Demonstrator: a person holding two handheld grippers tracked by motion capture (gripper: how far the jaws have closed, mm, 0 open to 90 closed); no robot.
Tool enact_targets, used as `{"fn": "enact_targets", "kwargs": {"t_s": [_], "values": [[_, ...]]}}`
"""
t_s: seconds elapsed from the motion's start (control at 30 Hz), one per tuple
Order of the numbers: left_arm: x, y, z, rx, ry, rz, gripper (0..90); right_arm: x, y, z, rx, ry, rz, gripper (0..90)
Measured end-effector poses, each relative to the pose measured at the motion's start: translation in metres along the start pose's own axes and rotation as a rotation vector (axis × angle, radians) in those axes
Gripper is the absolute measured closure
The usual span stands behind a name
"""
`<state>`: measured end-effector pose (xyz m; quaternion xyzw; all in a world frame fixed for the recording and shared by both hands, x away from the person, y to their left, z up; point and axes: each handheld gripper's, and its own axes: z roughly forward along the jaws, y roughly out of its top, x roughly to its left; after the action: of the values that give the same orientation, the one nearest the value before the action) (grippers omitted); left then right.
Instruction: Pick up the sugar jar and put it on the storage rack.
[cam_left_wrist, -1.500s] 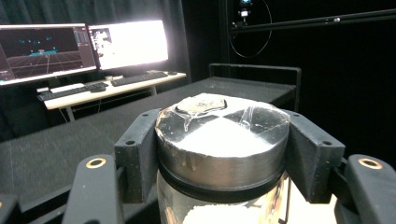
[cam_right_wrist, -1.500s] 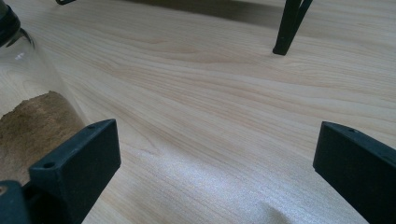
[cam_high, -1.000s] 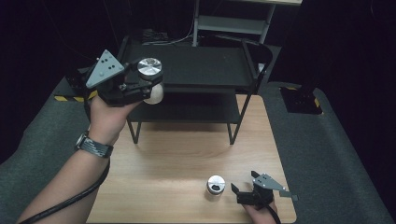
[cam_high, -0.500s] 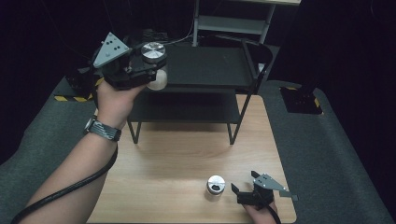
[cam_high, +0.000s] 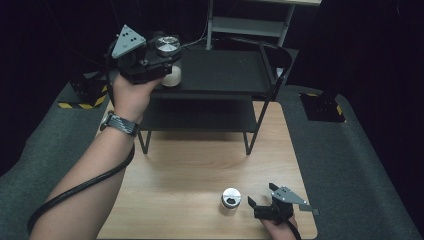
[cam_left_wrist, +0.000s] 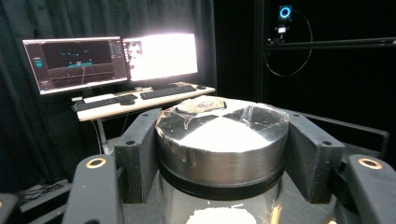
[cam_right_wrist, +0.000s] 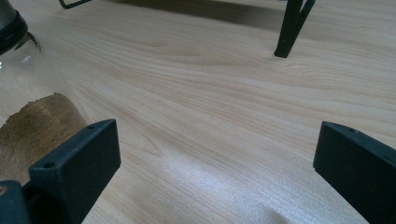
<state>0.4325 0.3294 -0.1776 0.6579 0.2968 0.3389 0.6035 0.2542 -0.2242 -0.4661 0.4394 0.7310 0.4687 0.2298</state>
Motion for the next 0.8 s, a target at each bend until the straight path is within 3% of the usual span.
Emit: {"fn": "enact_targets", "kwargs": {"t_s": [0.4, 0.8], "values": [[0.004, -0.005, 0.029, 0.030, 0.016, -0.015, 34.8, -0.002, -0.001, -0.001, -0.007, 0.006, 0.006, 0.1], [0.006, -0.006, 0.036, 0.038, 0.017, -0.025, 34.8, -0.003, -0.002, -0.001, -0.012, 0.012, 0.011, 0.1]]}}
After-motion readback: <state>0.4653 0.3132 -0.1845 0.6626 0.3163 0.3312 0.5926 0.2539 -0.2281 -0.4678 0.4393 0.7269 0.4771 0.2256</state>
